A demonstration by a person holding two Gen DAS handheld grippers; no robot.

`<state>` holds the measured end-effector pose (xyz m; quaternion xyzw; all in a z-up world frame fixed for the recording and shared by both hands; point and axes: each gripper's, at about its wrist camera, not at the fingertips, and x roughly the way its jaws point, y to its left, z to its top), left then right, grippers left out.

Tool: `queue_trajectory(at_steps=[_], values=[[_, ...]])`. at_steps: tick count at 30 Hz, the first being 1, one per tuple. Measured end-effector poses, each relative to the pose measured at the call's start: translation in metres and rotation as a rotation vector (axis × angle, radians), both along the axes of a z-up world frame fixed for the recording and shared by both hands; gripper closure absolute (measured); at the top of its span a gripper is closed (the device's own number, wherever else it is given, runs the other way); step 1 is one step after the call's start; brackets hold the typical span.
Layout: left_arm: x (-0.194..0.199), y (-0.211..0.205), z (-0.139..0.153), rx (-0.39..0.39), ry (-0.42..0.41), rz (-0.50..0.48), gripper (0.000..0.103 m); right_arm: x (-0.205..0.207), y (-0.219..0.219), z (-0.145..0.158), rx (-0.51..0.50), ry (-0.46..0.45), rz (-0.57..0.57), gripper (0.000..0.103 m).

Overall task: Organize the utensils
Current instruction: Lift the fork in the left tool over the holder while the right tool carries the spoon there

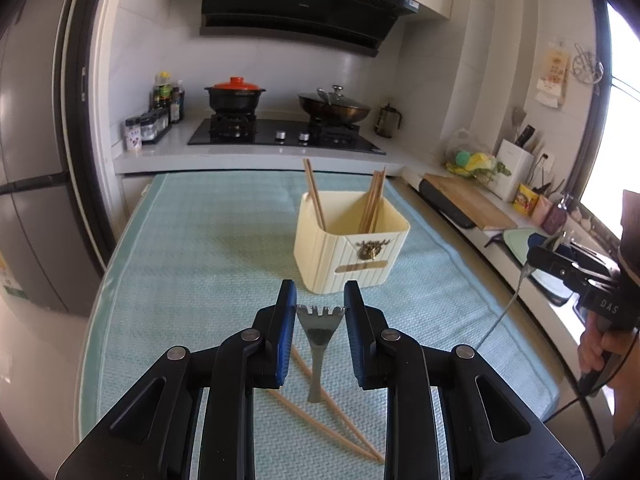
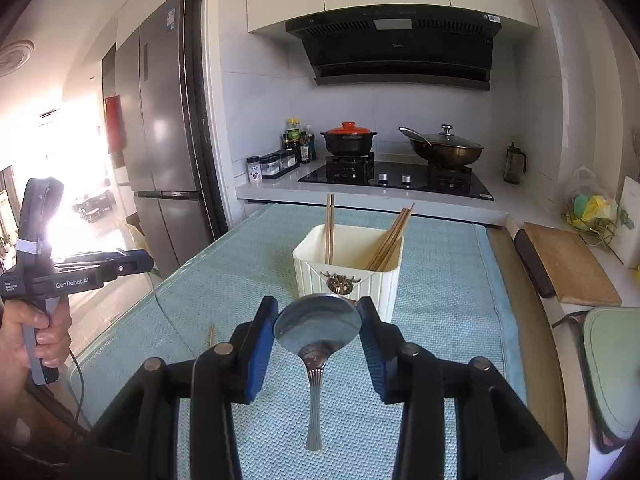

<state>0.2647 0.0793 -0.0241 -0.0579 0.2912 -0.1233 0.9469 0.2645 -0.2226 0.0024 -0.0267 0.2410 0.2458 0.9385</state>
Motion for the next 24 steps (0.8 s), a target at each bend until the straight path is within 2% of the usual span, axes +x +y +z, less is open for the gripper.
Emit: queue_trajectory(at_steps=[8, 17, 21, 24], values=[[0.034, -0.002, 0.045, -0.007, -0.047, -0.031, 0.080, 0.027, 0.004, 0.036, 0.004, -0.035, 0.012, 0.062], [0.108, -0.022, 0.100, -0.021, -0.107, -0.045, 0.080, 0.098, 0.016, 0.091, 0.033, -0.088, -0.027, 0.062], [0.146, -0.035, 0.107, -0.030, -0.113, -0.041, 0.080, 0.133, 0.023, 0.104, 0.040, -0.125, -0.059, 0.062], [0.176, -0.042, 0.097, -0.043, -0.086, -0.033, 0.080, 0.160, 0.026, 0.101, 0.052, -0.126, -0.078, 0.062]])
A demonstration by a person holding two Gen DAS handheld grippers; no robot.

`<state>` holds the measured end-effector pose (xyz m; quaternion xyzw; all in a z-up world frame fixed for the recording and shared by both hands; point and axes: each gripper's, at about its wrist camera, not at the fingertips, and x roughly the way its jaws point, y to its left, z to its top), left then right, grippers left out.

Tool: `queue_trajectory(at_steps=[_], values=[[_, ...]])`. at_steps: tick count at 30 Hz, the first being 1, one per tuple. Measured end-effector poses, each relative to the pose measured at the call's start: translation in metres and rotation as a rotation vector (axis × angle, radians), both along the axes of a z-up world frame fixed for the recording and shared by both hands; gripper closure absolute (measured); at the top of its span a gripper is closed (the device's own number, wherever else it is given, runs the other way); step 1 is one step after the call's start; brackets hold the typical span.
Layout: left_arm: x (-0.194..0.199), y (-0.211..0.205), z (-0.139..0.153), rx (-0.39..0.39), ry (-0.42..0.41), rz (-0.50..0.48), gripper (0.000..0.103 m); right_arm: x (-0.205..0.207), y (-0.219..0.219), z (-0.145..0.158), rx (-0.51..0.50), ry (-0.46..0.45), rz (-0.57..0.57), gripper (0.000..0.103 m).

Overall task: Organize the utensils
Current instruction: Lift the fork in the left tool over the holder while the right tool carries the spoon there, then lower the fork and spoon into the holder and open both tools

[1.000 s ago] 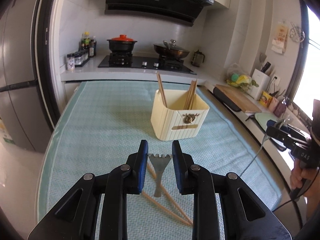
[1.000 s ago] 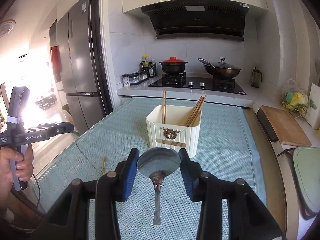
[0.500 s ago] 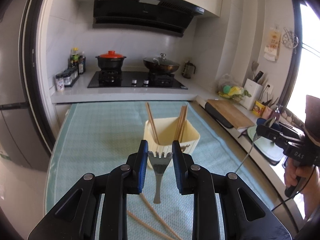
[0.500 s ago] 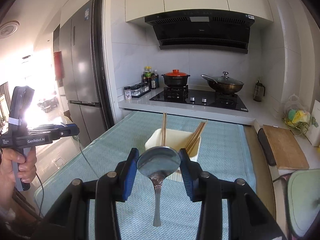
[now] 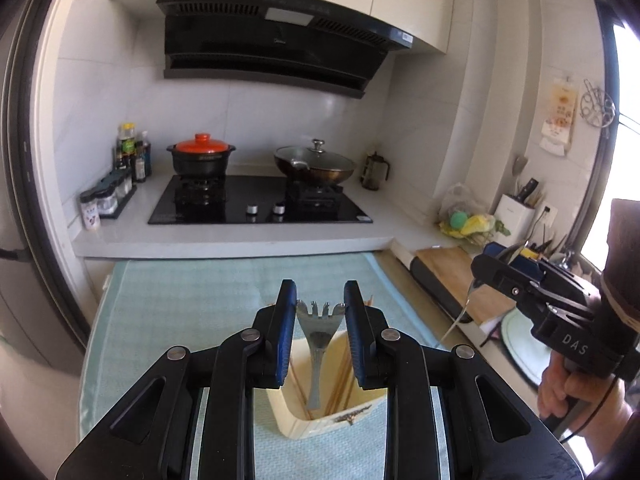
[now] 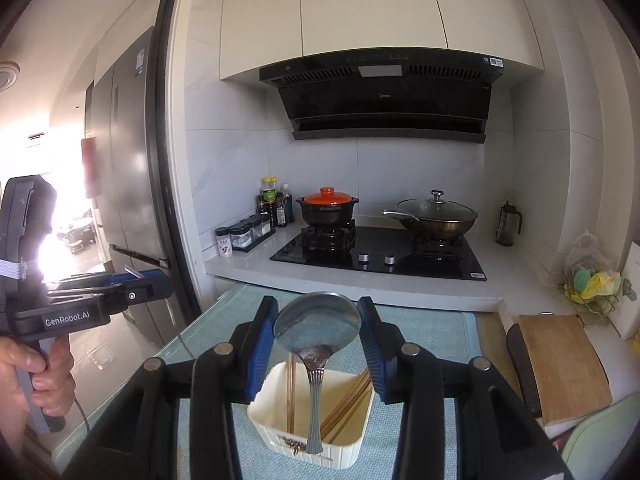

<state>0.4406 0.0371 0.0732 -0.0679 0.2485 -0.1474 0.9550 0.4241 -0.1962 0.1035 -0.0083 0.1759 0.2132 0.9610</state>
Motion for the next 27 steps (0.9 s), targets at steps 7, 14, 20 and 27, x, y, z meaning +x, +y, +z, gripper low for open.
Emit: queue_trajectory(at_steps=[7, 14, 20, 27], values=[[0.048, -0.014, -0.058, -0.002, 0.131, 0.005, 0.080, 0.052, 0.000, -0.052, 0.008, 0.102, -0.025, 0.062], [0.067, -0.011, -0.112, 0.011, 0.244, 0.043, 0.080, 0.083, -0.008, -0.120, -0.002, 0.264, -0.058, 0.062], [0.082, -0.005, -0.133, 0.008, 0.295, 0.080, 0.080, 0.107, -0.017, -0.156, 0.036, 0.381, -0.109, 0.062], [0.095, -0.001, -0.138, -0.005, 0.326, 0.112, 0.073, 0.123, -0.019, -0.171, 0.095, 0.460, -0.119, 0.061]])
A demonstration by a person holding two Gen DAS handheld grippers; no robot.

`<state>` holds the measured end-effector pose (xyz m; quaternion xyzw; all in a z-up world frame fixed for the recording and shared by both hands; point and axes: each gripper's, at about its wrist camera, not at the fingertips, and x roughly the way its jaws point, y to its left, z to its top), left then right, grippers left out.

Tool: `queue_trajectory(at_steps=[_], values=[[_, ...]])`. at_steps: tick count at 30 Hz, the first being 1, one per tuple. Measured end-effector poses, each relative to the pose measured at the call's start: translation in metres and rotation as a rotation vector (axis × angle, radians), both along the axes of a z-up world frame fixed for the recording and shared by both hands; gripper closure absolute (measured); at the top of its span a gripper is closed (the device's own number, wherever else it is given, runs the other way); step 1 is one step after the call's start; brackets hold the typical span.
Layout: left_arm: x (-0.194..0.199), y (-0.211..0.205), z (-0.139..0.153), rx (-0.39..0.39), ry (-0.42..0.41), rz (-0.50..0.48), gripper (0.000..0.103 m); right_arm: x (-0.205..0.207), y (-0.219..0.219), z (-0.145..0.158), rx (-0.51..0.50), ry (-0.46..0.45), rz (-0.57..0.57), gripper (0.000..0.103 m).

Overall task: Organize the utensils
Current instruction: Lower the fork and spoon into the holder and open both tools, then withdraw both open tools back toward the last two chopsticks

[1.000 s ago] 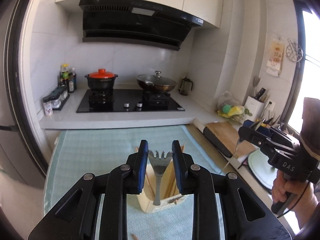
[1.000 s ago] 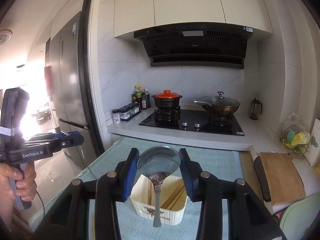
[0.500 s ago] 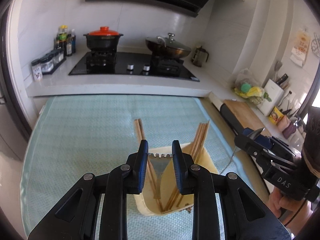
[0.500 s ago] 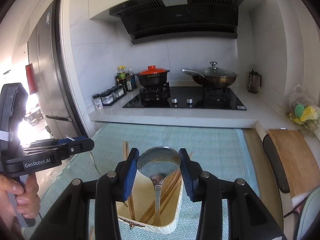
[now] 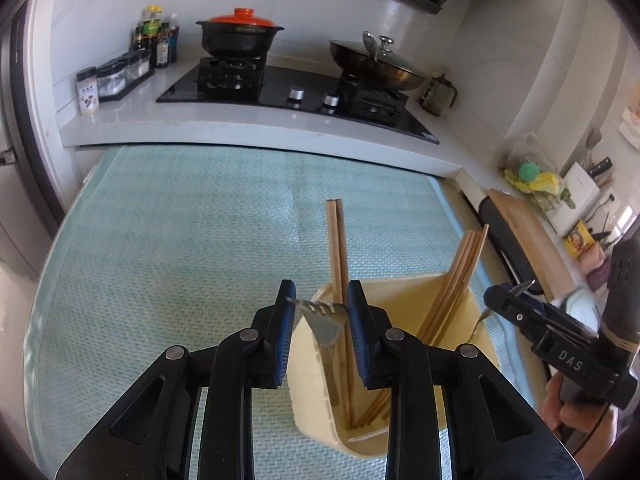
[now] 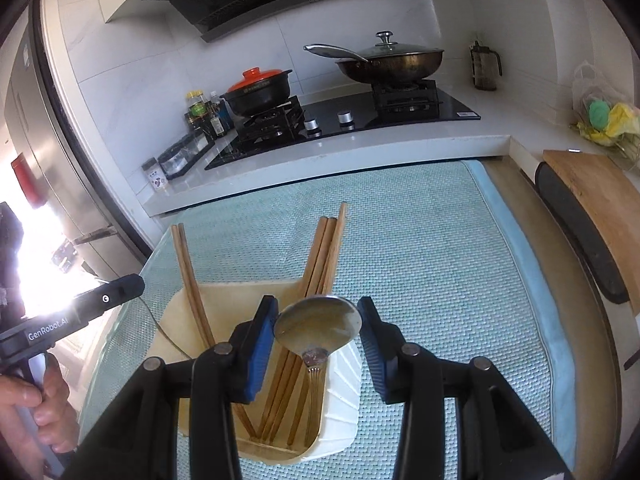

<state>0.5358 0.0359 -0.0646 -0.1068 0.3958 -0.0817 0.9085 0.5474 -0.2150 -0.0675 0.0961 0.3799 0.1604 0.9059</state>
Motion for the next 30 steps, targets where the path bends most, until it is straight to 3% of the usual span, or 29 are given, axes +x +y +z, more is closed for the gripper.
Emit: queue_trajectory(at_steps=[3, 4, 9, 11, 16, 21, 24, 26, 30], values=[[-0.007, 0.007, 0.004, 0.006, -0.007, 0.020, 0.049, -0.003, 0.000, 0.004, -0.009, 0.002, -0.010, 0.052], [-0.013, 0.012, 0.006, -0.004, -0.015, 0.024, 0.036, -0.006, -0.002, 0.007, -0.007, -0.002, -0.014, 0.050], [-0.072, 0.041, 0.016, -0.008, -0.065, 0.021, 0.025, -0.045, -0.019, 0.034, -0.004, -0.036, 0.011, 0.050], [-0.107, 0.053, 0.017, 0.014, -0.087, 0.043, 0.014, -0.075, -0.027, 0.047, -0.021, -0.067, 0.040, 0.049], [-0.194, 0.079, 0.010, 0.107, -0.125, 0.073, 0.008, -0.167, -0.049, 0.068, -0.182, -0.163, 0.105, 0.044], [-0.276, 0.091, -0.001, 0.210, -0.171, 0.133, 0.004, -0.256, -0.076, 0.067, -0.436, -0.223, 0.111, 0.044], [-0.312, 0.091, -0.024, 0.203, -0.144, 0.197, 0.003, -0.303, -0.083, 0.055, -0.549, -0.249, 0.073, 0.044], [-0.327, 0.091, -0.046, 0.143, -0.100, 0.216, 0.003, -0.325, -0.081, 0.038, -0.525, -0.234, 0.061, 0.044], [-0.334, 0.087, -0.082, 0.029, -0.017, 0.239, 0.003, -0.350, -0.052, -0.015, -0.351, -0.159, 0.099, 0.044]])
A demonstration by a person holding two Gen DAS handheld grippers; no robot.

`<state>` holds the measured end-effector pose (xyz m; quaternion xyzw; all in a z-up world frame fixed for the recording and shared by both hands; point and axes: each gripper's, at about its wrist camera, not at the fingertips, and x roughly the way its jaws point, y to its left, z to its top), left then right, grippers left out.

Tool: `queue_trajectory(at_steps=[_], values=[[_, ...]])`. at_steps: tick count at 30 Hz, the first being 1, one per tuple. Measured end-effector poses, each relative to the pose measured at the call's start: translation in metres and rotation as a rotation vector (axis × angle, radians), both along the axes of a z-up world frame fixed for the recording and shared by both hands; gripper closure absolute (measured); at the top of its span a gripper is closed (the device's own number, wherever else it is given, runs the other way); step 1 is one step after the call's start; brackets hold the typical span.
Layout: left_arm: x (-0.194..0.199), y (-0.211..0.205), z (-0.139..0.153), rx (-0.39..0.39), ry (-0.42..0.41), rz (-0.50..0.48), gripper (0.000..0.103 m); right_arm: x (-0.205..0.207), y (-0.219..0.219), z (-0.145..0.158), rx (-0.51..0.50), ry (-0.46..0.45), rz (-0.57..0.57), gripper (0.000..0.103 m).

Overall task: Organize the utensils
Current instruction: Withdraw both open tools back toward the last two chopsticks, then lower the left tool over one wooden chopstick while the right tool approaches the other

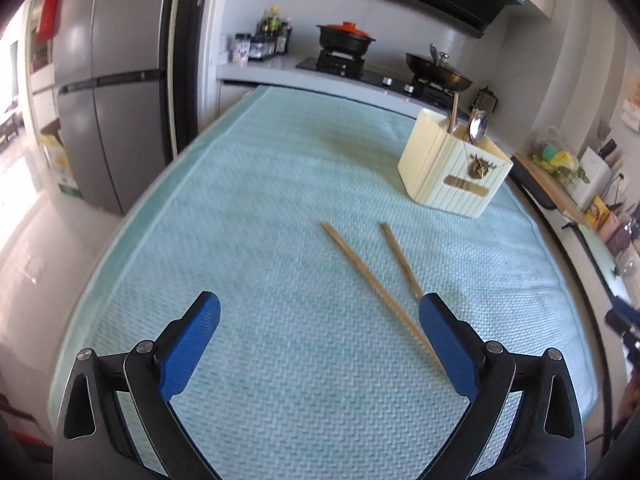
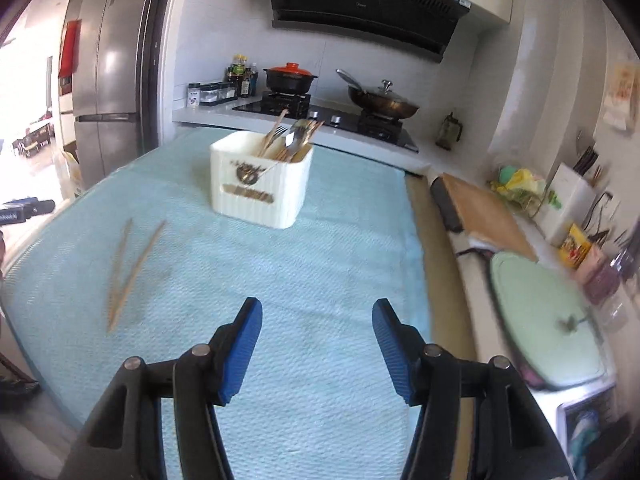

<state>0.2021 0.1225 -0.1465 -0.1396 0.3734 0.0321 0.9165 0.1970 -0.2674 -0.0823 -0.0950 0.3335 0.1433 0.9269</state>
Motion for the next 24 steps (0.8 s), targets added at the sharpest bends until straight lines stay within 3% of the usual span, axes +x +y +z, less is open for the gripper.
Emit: queue_trajectory(at_steps=[3, 6, 8, 16, 22, 24], values=[[0.003, -0.008, -0.012, 0.000, 0.034, 0.004, 0.003, -0.001, 0.038, -0.036, 0.067, 0.074, 0.055, 0.044], [0.004, -0.015, -0.015, 0.019, 0.039, -0.013, 0.003, 0.000, 0.074, -0.051, 0.093, 0.098, 0.124, 0.045], [0.007, -0.018, -0.017, 0.033, 0.039, -0.003, 0.003, 0.003, 0.094, -0.054, 0.116, 0.114, 0.183, 0.055], [0.013, -0.011, -0.028, 0.031, 0.071, 0.067, 0.003, 0.065, 0.159, -0.070, 0.167, 0.212, 0.277, 0.076], [0.013, -0.005, -0.036, 0.010, 0.100, 0.089, 0.003, 0.087, 0.209, -0.105, 0.067, 0.270, 0.350, 0.081], [0.014, -0.008, -0.037, 0.016, 0.105, 0.083, 0.003, 0.087, 0.213, -0.113, 0.016, 0.242, 0.341, 0.093]])
